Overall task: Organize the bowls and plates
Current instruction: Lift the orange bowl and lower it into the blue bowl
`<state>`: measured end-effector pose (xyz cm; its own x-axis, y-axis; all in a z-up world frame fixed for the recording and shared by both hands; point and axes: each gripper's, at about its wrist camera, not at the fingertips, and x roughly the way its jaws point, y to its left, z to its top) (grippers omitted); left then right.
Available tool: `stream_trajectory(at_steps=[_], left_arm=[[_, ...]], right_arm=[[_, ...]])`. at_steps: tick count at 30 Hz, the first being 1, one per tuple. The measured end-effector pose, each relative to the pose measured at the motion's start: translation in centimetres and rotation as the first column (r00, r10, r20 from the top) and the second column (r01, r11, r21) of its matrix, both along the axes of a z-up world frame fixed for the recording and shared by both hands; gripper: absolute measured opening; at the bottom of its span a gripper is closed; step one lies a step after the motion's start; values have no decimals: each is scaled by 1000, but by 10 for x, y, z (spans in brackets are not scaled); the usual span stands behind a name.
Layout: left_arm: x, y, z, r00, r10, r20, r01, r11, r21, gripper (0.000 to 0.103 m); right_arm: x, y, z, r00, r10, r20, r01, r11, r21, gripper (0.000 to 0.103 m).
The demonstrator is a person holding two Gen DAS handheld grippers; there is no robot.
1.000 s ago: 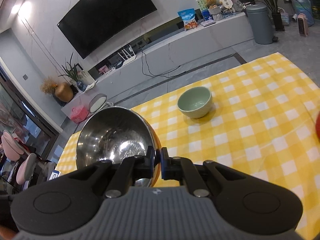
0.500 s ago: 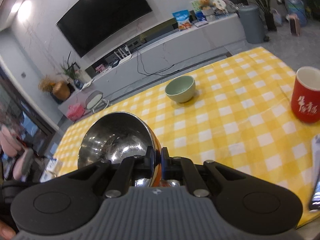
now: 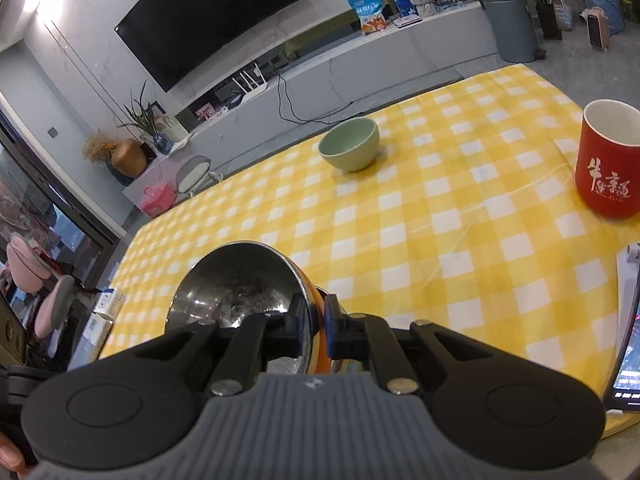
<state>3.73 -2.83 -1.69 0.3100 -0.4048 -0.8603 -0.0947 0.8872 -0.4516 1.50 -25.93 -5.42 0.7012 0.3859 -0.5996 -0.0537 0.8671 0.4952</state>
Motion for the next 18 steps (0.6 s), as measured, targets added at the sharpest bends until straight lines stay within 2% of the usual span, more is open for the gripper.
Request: stream_trajectory(at_steps=[14, 18], left_arm=[[8, 4, -4, 999, 29, 24, -31, 998, 62, 23], [7, 6, -3, 999, 28, 30, -30, 996, 87, 26]], right_arm=[[15, 13, -16, 999, 0, -54, -5, 996, -87, 4], [15, 14, -17, 998, 1, -58, -7, 995, -95, 4]])
